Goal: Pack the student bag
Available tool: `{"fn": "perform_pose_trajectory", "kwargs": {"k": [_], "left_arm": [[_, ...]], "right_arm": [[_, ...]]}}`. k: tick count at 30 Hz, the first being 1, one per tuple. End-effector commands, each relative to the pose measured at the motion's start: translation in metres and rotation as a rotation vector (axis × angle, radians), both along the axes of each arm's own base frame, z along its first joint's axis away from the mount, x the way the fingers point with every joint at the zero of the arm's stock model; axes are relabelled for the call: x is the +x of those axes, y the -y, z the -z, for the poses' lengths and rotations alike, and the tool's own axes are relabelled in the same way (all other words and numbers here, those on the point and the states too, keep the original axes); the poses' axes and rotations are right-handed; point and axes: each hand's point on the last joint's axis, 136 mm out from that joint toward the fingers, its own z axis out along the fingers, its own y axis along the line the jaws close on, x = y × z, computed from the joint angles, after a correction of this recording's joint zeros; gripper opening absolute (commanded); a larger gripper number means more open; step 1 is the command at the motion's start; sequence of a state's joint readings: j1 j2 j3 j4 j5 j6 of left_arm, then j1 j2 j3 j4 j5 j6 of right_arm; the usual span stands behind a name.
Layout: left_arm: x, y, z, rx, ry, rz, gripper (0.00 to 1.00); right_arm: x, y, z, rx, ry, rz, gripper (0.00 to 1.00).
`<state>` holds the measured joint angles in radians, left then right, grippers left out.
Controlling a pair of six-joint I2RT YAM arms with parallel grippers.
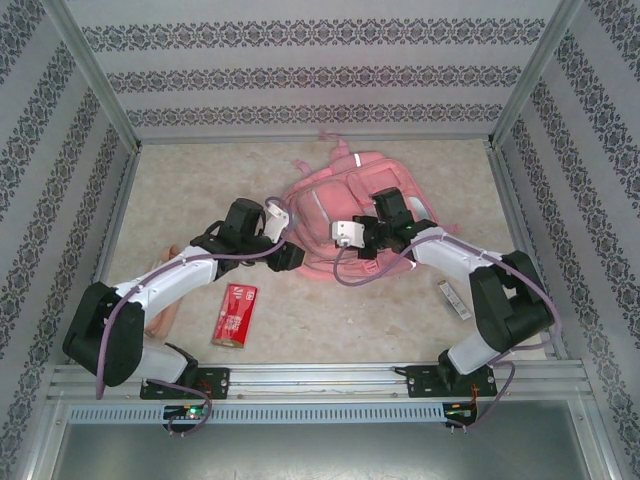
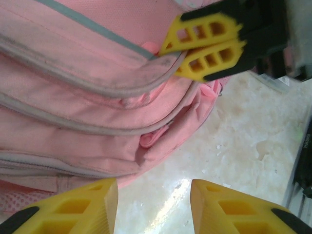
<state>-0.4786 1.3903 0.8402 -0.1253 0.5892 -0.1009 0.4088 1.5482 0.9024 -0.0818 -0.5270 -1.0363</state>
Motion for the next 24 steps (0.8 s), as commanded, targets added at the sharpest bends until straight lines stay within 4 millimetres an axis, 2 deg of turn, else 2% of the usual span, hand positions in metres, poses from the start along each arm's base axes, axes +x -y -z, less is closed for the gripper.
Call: {"fn": "perform_pose_trajectory", "kwargs": {"k": [1, 4, 7, 10, 14, 16, 17, 19, 21, 24], "left_arm": [[0.014, 0.008, -0.015, 0.018, 0.116, 0.014, 0.43], [0.021, 0.013, -0.015, 0.032, 0.146, 0.031, 0.42], [0.024, 0.021, -0.015, 0.037, 0.170, 0.059, 0.42], [0.025, 0.031, -0.012, 0.056, 0.186, 0.087, 0.42], [0.012, 0.054, -0.014, 0.043, 0.241, 0.200, 0.42], [0.012, 0.060, -0.016, 0.037, 0.283, 0.203, 0.41], [0.015, 0.061, -0.018, 0.035, 0.298, 0.195, 0.38], [0.019, 0.060, -0.019, 0.046, 0.335, 0.189, 0.19], [0.020, 0.061, -0.022, 0.052, 0.366, 0.207, 0.15], [0.016, 0.067, -0.024, 0.032, 0.382, 0.259, 0.15]], "right_arm": [[0.014, -0.004, -0.064, 0.228, 0.070, 0.046, 0.00], [0.023, 0.002, -0.081, 0.327, 0.061, 0.102, 0.00], [0.030, 0.007, -0.089, 0.398, 0.042, 0.142, 0.00], [0.031, 0.008, -0.090, 0.413, 0.035, 0.150, 0.00], [0.037, 0.010, -0.089, 0.429, -0.001, 0.198, 0.00], [0.037, 0.009, -0.089, 0.440, -0.019, 0.203, 0.00], [0.035, 0.008, -0.088, 0.443, -0.030, 0.198, 0.00], [0.032, 0.007, -0.088, 0.449, -0.041, 0.192, 0.00], [0.030, 0.006, -0.086, 0.447, -0.044, 0.190, 0.00], [0.028, 0.005, -0.084, 0.445, -0.053, 0.194, 0.00]]}}
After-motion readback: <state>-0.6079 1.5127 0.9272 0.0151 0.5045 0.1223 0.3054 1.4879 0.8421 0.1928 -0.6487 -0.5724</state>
